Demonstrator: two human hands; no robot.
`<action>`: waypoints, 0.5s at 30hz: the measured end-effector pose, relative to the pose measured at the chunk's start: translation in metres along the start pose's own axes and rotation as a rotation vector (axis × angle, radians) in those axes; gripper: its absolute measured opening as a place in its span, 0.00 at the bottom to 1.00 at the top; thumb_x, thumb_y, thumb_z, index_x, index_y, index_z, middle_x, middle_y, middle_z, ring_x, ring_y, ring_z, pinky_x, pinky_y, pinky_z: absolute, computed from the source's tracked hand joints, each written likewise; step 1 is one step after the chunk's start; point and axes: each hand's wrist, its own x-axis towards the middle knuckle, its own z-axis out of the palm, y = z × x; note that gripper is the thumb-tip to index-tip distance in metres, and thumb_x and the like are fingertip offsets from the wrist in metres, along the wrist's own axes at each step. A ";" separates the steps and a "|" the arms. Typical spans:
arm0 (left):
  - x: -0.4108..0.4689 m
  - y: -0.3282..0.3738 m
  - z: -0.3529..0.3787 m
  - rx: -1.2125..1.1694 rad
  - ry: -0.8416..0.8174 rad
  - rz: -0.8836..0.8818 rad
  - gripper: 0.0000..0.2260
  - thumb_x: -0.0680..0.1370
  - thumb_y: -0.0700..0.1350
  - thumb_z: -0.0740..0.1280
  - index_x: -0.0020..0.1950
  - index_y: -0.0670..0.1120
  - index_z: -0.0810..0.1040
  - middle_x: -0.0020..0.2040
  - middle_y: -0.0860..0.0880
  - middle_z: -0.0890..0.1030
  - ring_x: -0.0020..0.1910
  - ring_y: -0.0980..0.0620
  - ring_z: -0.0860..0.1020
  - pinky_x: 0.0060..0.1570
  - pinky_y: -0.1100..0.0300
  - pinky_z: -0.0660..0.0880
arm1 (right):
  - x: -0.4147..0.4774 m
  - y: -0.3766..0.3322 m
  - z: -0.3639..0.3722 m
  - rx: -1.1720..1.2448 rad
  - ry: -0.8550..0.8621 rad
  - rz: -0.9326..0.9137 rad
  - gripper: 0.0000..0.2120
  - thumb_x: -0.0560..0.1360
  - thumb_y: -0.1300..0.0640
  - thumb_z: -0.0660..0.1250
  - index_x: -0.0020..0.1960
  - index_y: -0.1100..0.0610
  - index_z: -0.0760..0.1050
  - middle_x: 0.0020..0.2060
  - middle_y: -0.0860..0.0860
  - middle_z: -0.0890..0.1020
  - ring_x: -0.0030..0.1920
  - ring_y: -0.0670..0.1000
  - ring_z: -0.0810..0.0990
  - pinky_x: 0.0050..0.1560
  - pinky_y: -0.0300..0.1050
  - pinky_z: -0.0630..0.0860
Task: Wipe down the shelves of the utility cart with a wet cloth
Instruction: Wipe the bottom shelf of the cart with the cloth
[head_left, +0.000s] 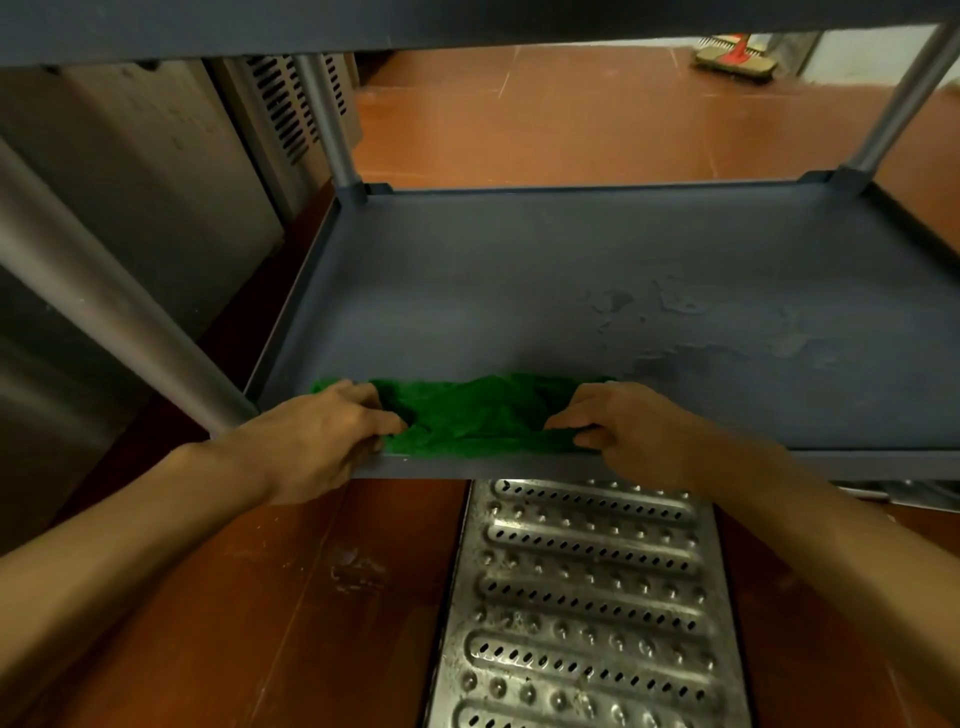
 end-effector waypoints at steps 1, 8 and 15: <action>0.000 0.000 -0.002 -0.007 -0.015 0.000 0.16 0.83 0.47 0.61 0.70 0.56 0.73 0.60 0.53 0.71 0.60 0.53 0.72 0.58 0.53 0.73 | 0.000 -0.002 -0.004 0.031 -0.023 0.020 0.20 0.80 0.65 0.63 0.69 0.50 0.75 0.55 0.48 0.76 0.60 0.52 0.75 0.63 0.45 0.71; 0.007 0.002 -0.026 -0.043 0.159 0.001 0.14 0.82 0.49 0.58 0.68 0.56 0.70 0.55 0.51 0.72 0.52 0.46 0.78 0.49 0.48 0.77 | -0.006 0.001 -0.045 0.179 0.091 0.092 0.16 0.80 0.61 0.64 0.67 0.50 0.76 0.62 0.47 0.78 0.59 0.45 0.75 0.67 0.45 0.69; 0.070 0.020 -0.067 0.004 0.304 0.001 0.09 0.82 0.47 0.61 0.61 0.49 0.76 0.47 0.50 0.70 0.51 0.39 0.77 0.50 0.46 0.76 | -0.011 0.031 -0.095 0.327 0.260 0.249 0.09 0.80 0.59 0.65 0.56 0.50 0.81 0.48 0.48 0.83 0.48 0.47 0.80 0.58 0.45 0.74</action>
